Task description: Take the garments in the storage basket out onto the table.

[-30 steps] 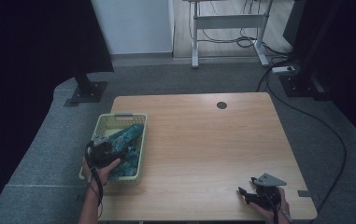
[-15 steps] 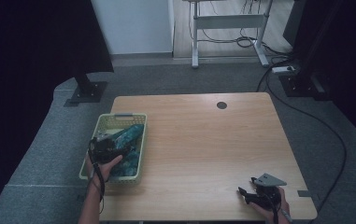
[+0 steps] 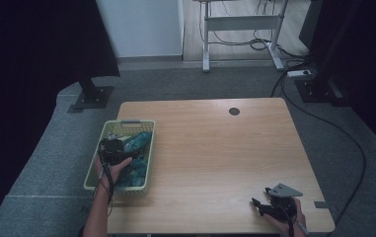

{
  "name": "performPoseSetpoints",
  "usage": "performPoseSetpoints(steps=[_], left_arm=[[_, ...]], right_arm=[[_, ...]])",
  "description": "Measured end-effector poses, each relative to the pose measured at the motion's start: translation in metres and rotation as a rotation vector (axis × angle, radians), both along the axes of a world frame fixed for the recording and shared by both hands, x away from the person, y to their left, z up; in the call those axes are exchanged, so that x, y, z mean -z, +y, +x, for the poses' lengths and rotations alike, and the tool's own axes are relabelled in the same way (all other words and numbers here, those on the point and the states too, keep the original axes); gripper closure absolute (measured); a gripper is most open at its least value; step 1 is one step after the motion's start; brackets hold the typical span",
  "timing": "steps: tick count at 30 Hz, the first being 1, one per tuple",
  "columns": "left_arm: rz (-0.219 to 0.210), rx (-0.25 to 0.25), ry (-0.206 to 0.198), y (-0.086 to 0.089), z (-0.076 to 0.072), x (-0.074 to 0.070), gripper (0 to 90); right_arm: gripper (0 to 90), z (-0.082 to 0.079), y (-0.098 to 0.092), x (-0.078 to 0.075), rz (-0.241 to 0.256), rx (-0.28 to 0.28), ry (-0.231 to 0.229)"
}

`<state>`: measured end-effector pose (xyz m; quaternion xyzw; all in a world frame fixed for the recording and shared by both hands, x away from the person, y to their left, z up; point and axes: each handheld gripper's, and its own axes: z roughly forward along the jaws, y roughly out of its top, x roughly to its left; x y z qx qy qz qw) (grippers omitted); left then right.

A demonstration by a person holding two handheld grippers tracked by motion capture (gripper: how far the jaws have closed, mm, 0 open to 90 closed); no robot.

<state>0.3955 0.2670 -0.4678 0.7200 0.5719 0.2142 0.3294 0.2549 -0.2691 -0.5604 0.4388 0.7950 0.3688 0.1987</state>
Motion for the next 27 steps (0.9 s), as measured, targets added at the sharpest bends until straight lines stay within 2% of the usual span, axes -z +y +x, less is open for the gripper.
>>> performPoseSetpoints(steps=[5,9,14,18,22,27], left_arm=[[0.011,-0.004,0.012,-0.002,0.004,0.005,23.6],[0.037,-0.005,0.057,-0.002,0.008,0.015,23.0],[0.03,-0.013,0.099,0.001,0.013,0.027,21.5],[0.063,-0.01,0.121,0.0,0.017,0.03,20.5],[0.102,-0.018,0.177,-0.002,0.022,0.038,19.8],[0.113,-0.012,0.195,-0.004,0.024,0.042,19.8]], right_arm=[[30.8,0.0,0.0,0.0,0.0,0.001,0.0],[30.8,0.0,0.0,0.0,0.0,0.002,0.0],[30.8,0.0,0.0,0.0,0.0,0.002,0.0],[30.8,0.0,0.0,0.0,0.0,0.002,0.0],[30.8,-0.001,0.0,0.0,0.001,0.009,0.0],[30.8,-0.001,0.0,0.0,0.001,0.01,-0.001]])
